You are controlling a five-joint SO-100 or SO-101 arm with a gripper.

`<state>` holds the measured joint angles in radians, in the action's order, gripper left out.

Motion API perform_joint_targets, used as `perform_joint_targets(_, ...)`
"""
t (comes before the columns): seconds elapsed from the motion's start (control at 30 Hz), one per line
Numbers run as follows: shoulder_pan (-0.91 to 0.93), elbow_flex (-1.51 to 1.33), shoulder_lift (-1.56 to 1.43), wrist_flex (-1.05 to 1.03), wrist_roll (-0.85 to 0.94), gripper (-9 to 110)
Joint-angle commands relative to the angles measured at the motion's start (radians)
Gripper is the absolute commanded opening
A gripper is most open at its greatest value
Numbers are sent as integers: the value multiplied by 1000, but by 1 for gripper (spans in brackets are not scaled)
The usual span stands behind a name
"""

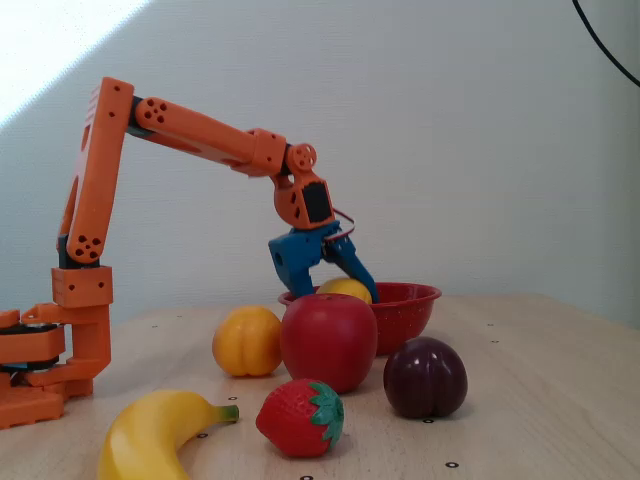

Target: Put the lemon in the red bowl.

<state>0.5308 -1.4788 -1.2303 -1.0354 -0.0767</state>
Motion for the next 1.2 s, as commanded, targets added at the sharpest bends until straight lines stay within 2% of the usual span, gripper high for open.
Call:
perform_joint_targets(0.0, 25, 143, -32, 6, 15, 37)
perform_joint_targets(0.1, 29, 193, -12, -8, 25, 43)
perform_joint_targets(0.2, 28, 236, -32, -28, 32, 40)
perform_joint_targets(0.3, 12, 281, -86, -49, 38, 31)
perform_joint_targets(0.5, -64, 281, -278, -120, -2, 0)
perform_joint_targets(0.67, -183, 176, -474, -184, -23, 0)
perform_joint_targets(0.83, -330, -21, -683, -163, -41, 0)
perform_joint_targets(1.17, -537, -787, -1333, 72, -126, 0)
